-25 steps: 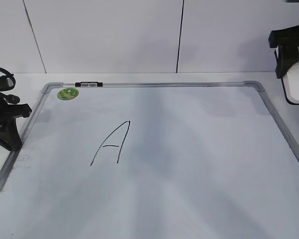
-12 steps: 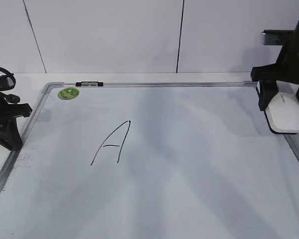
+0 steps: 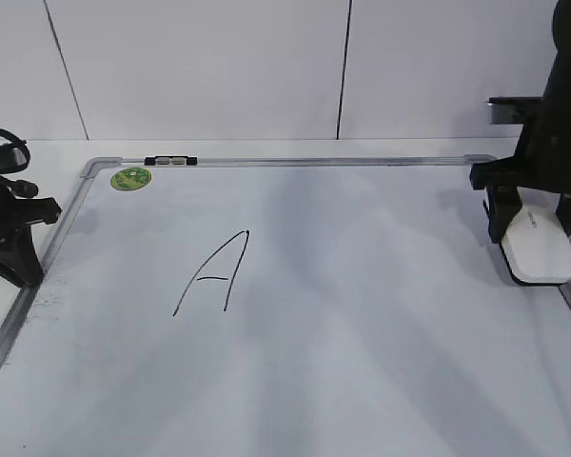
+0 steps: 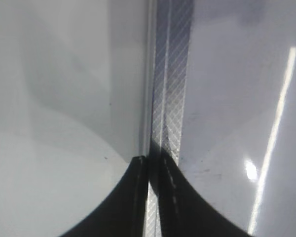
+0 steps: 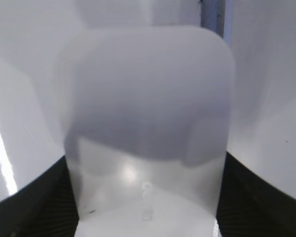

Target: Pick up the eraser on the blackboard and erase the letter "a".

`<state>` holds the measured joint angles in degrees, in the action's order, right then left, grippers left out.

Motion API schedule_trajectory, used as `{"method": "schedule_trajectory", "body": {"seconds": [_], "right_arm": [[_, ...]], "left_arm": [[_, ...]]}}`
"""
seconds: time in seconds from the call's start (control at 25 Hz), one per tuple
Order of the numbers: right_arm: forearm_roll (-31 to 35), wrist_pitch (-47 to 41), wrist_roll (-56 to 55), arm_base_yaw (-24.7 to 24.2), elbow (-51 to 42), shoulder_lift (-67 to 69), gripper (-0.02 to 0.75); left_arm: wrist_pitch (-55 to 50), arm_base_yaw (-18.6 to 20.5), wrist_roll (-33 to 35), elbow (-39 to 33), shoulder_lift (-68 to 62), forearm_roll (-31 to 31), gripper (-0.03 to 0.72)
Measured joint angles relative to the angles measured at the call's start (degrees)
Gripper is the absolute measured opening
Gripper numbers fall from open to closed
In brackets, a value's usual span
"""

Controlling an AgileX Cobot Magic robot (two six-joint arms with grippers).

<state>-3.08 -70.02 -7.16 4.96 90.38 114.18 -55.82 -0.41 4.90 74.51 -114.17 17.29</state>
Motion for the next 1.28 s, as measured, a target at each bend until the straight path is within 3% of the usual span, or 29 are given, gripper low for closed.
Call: {"method": "schedule_trajectory", "body": {"seconds": [1.28], "right_arm": [[-1.1,0.5,0.3,-0.9,-2.6,3.4,0.546]], "left_arm": [[0.2,0.0,0.0,0.0,0.0,0.4,0.044]]}}
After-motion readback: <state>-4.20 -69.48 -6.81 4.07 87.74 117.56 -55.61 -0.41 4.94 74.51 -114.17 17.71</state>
